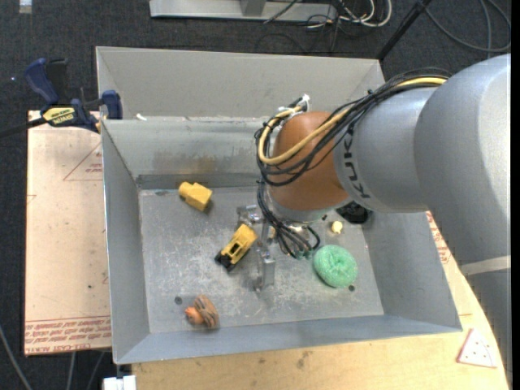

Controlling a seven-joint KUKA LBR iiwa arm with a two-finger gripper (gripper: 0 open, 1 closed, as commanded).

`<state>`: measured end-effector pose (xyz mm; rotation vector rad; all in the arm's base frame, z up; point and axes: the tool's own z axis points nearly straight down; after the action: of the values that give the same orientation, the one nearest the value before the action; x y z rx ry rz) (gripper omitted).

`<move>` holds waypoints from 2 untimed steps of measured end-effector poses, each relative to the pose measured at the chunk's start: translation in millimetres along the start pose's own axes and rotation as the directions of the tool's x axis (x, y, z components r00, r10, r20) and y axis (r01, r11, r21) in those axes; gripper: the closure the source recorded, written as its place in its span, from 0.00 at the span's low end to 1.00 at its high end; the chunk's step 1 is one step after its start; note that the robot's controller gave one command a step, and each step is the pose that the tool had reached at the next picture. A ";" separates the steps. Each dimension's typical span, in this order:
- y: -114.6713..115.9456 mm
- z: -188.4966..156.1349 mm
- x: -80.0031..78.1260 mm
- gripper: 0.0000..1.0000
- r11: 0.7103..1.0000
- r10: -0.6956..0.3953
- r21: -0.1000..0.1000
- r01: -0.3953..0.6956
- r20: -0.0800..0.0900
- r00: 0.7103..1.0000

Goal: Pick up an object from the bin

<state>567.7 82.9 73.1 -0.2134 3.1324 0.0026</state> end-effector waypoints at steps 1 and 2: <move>13.9 -8.2 -40.1 0.00 1.000 0.022 0.000 -0.022 0.002 1.000; 18.2 -1.9 -26.4 0.00 0.995 -0.103 0.000 0.103 0.000 0.995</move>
Offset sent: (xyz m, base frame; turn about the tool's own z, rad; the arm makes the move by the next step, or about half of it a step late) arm 0.0104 0.0213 -0.0031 -0.1694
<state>591.4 104.5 75.0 -0.3751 3.1174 0.0016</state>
